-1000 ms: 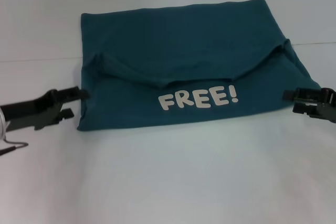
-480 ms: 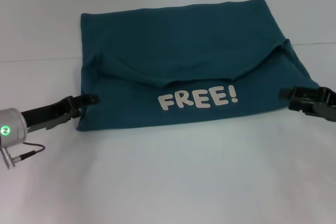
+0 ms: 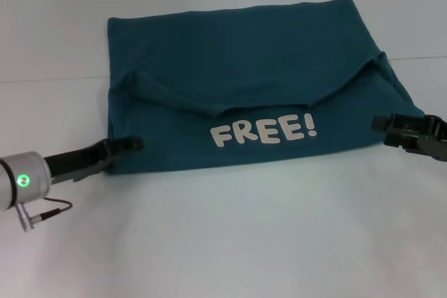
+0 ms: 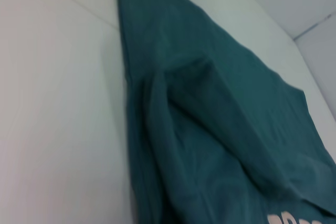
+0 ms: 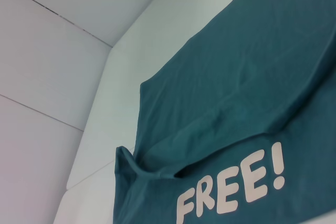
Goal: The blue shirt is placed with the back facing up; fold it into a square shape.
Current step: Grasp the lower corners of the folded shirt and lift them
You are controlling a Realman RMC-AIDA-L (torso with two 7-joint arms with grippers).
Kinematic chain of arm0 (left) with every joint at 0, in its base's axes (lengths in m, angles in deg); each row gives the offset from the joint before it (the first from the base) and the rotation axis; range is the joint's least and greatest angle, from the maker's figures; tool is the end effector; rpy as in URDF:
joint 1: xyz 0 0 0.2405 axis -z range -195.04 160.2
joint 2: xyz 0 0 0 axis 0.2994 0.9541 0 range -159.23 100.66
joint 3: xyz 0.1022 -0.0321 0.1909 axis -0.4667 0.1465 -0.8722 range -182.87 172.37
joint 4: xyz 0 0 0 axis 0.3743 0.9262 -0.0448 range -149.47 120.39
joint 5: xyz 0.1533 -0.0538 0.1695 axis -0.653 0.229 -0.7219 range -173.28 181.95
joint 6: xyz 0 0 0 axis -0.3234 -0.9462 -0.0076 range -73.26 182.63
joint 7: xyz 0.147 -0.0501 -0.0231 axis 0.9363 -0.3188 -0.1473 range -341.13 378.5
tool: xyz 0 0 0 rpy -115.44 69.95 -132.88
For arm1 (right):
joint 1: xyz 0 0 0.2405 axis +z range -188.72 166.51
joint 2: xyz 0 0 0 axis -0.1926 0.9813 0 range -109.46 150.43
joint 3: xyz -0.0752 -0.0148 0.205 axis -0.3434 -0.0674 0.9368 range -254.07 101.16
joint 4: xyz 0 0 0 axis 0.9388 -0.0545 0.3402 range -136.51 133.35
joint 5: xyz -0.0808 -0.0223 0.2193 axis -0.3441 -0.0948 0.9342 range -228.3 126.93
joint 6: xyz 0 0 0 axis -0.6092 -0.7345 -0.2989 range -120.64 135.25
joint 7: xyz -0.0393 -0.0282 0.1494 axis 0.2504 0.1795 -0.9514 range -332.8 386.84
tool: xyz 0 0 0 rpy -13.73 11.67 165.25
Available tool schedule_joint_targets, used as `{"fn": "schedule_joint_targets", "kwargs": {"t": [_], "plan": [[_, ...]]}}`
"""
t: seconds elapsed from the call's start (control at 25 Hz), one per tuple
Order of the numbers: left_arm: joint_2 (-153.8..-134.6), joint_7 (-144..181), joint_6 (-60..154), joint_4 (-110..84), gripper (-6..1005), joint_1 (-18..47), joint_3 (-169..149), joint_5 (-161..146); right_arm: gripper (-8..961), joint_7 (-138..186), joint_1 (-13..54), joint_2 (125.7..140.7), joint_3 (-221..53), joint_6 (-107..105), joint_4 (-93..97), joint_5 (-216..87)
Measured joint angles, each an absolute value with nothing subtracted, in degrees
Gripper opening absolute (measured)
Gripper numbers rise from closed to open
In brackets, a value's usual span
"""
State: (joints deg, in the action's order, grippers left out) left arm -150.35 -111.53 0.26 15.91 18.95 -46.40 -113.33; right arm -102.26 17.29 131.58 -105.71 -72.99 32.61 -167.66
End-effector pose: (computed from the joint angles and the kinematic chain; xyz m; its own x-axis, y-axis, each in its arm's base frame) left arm -0.2754 0.4019 -0.0230 0.0783 0.7797 0.6212 0.9962 -0.0852 -0.0187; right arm 0.3146 0.3562 0.0791 0.0206 -0.7770 -0.6292 -0.9812 -0.1365 0.1365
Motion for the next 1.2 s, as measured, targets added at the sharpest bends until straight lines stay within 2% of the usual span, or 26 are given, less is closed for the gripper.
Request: {"fn": "schedule_joint_targets", "kwargs": {"t": [0.44, 0.76, 0.88, 1.04, 1.2], "plan": [[-150.4, -112.4, 2.0, 14.9, 701, 19.9, -47.3, -114.3, 704, -102.6, 17.3, 131.27, -105.5, -73.4, 32.8, -167.7], [-150.4, -112.2, 1.8, 15.2, 497, 19.8, -47.4, -114.5, 704, -103.0, 17.4, 130.53, -105.7, -74.0, 32.7, -167.9], [-150.32, -112.1, 1.5, 15.3, 354, 19.9, -47.4, -114.5, 704, -103.5, 17.5, 129.95, -106.2, -74.0, 32.7, -168.2], [-149.63, -112.1, -1.6, 15.9, 186, 20.0, -47.4, -114.5, 703, -105.9, 18.5, 128.19, -107.3, -73.5, 33.1, -169.6], [-148.68, -113.2, -6.4, 17.7, 42, 19.9, -47.2, -114.5, 703, -107.6, 21.5, 125.34, -107.5, -72.9, 33.5, -174.3]]}}
